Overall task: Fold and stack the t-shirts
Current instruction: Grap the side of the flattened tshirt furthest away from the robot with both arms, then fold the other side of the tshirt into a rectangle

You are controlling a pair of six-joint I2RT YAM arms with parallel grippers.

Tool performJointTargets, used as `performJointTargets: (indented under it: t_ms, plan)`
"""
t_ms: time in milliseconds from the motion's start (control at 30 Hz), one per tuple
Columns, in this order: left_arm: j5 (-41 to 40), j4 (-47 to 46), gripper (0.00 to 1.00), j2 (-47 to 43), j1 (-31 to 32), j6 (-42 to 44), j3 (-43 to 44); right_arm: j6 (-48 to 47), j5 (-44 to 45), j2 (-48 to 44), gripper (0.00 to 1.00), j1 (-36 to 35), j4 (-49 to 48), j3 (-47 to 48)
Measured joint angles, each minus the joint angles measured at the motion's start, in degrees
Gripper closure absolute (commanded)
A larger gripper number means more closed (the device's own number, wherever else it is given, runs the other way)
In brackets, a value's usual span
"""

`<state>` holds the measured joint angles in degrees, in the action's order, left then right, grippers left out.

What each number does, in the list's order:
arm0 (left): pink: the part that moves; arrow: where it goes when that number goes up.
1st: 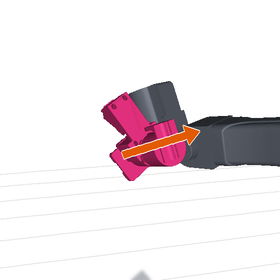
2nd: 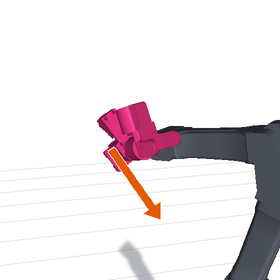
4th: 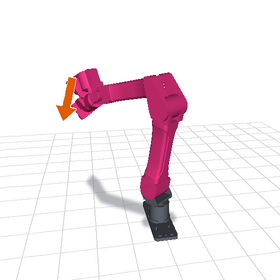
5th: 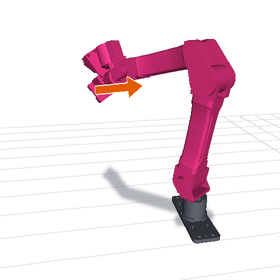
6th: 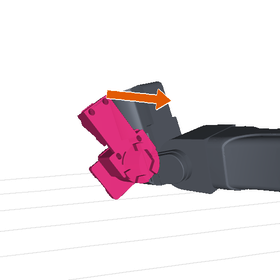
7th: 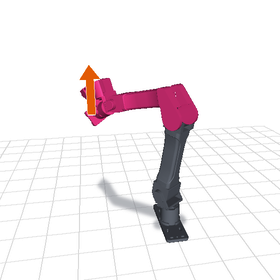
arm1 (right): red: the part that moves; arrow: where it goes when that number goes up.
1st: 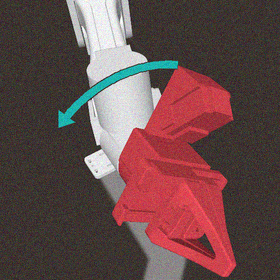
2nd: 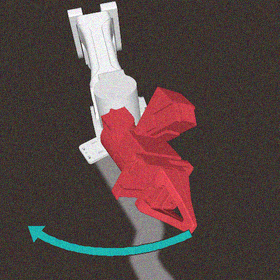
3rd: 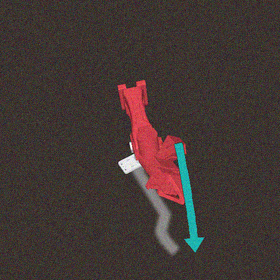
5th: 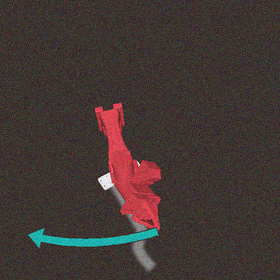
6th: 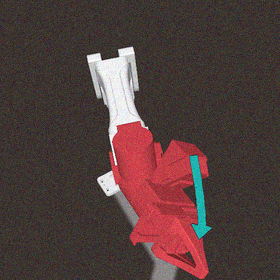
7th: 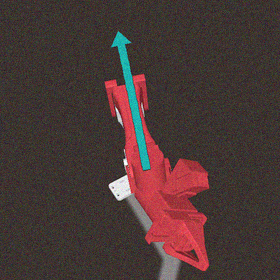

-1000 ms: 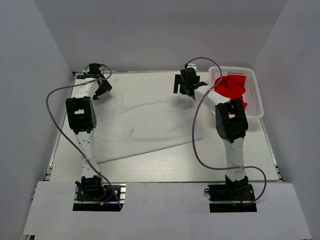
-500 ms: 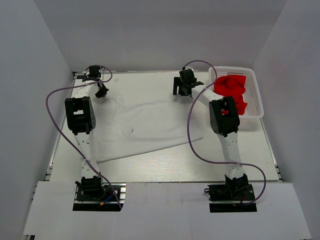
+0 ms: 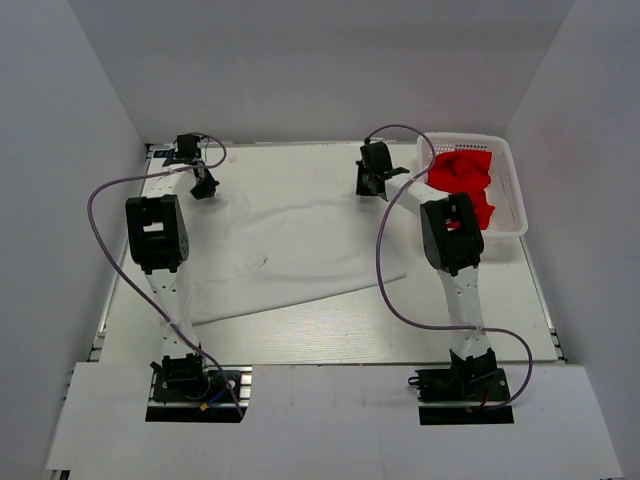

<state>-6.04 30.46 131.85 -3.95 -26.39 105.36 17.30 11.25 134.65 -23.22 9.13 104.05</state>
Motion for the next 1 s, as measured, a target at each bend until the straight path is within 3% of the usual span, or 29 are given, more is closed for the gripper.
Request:
performJointTargets:
  t_ms: [400,667,867,1000]
  plan:
    - [0.85,-5.29,1.0,-23.17,0.44,-0.26,-22.73,-2.45,-1.01,-13.88,1.0,-0.61,-5.11,-15.5]
    - [0.52,-6.99,1.0,-39.71,1.09,-4.63,-40.63,-2.54,-1.55,-26.45,1.0,-0.81,-9.92,-29.81]
    - [-1.09,-7.04,1.0,-57.11,1.25,-8.85,-56.0,-2.32,-1.6,-32.79,1.0,-0.81,-12.33,-38.21]
    - [-2.14,-7.04,1.0,-64.94,1.25,-10.62,-61.13,-1.68,-1.79,-35.52,1.0,-0.83,-12.85,-42.25]
